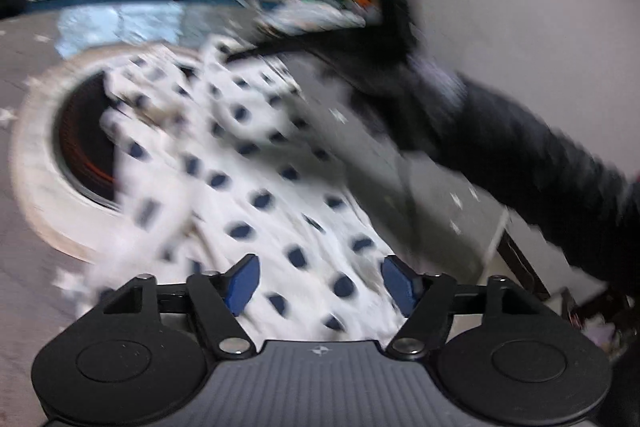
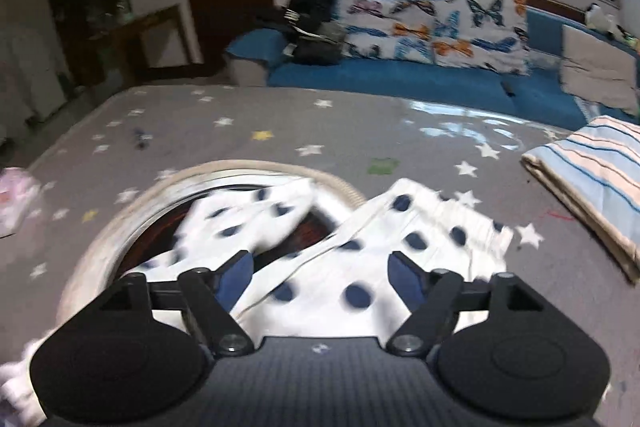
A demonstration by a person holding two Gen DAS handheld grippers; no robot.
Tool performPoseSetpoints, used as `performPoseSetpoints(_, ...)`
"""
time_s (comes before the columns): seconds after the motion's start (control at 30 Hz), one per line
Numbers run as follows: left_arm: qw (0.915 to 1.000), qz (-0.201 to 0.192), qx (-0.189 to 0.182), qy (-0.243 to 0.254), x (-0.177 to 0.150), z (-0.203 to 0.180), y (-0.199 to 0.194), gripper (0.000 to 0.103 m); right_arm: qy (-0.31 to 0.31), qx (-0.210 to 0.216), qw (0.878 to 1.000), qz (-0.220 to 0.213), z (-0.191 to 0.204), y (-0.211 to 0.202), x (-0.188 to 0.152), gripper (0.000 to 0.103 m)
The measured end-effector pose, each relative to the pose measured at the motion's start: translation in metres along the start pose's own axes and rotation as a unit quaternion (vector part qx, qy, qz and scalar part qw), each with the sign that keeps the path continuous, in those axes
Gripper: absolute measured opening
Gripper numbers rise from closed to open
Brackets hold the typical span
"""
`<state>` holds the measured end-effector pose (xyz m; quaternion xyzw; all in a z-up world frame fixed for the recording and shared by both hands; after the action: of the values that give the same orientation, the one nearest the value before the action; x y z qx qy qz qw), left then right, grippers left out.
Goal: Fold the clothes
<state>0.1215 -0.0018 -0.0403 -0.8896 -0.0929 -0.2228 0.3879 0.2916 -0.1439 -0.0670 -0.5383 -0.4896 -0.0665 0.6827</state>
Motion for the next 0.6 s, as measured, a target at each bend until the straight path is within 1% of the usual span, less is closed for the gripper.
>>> performPoseSetpoints(0.03, 0.9999, -0.01, 0.001, -0.012, 0.007, 0.005, -0.006, 0.081, 0.002, 0.003, 1.0, -0.01, 0.005, -0.011, -0.001, 0.084)
performPoseSetpoints(0.07, 0.9995, -0.022, 0.004, -0.021, 0.014, 0.009, -0.012, 0.084, 0.005, 0.003, 1.0, -0.021, 0.009, -0.021, -0.003, 0.089)
performPoseSetpoints(0.1, 0.999, -0.037, 0.012, -0.022, 0.022, 0.014, -0.017, 0.085, 0.011, -0.001, 0.999, -0.035, 0.013, -0.033, -0.006, 0.096)
performPoseSetpoints(0.17, 0.9973, -0.065, 0.027, -0.023, 0.037, 0.022, -0.025, 0.094, 0.027, -0.017, 0.997, -0.067, 0.021, -0.061, -0.013, 0.103)
performPoseSetpoints(0.2, 0.9962, -0.077, 0.03, -0.026, 0.043, 0.025, -0.031, 0.096, 0.035, -0.024, 0.996, -0.083, 0.025, -0.075, -0.017, 0.103)
performPoseSetpoints(0.23, 0.9952, -0.089, 0.03, -0.027, 0.05, 0.028, -0.036, 0.101, 0.044, -0.03, 0.994, -0.095, 0.027, -0.084, -0.022, 0.103)
performPoseSetpoints(0.3, 0.9926, -0.112, 0.039, -0.025, 0.062, 0.033, -0.039, 0.103, 0.074, -0.043, 0.99, -0.108, 0.029, -0.096, -0.034, 0.103)
performPoseSetpoints(0.37, 0.9898, -0.128, 0.057, -0.025, 0.076, 0.041, -0.038, 0.103, 0.106, -0.049, 0.988, -0.096, 0.025, -0.094, -0.048, 0.103)
performPoseSetpoints(0.43, 0.9875, -0.135, 0.076, -0.029, 0.091, 0.051, -0.032, 0.103, 0.113, -0.042, 0.989, -0.081, 0.024, -0.086, -0.057, 0.103)
performPoseSetpoints(0.53, 0.9832, -0.136, 0.111, -0.05, 0.112, 0.072, -0.019, 0.103, 0.109, -0.036, 0.991, -0.074, 0.027, -0.079, -0.063, 0.103)
performPoseSetpoints(0.6, 0.9789, -0.131, 0.14, -0.069, 0.126, 0.089, -0.006, 0.103, 0.091, -0.022, 0.994, -0.06, 0.035, -0.072, -0.065, 0.103)
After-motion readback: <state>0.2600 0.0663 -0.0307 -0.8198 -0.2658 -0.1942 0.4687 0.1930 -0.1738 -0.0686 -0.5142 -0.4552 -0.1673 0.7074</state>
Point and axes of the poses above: each gripper's, at about its wrist camera, not at the fingertips, and y roughly the way its jaws point, z to its left, x to its top, the point moved 9 cm from there along y, roughly the way its jaws point, and after that the axes turned 14 degrees about -y, right-handed, at the moved point
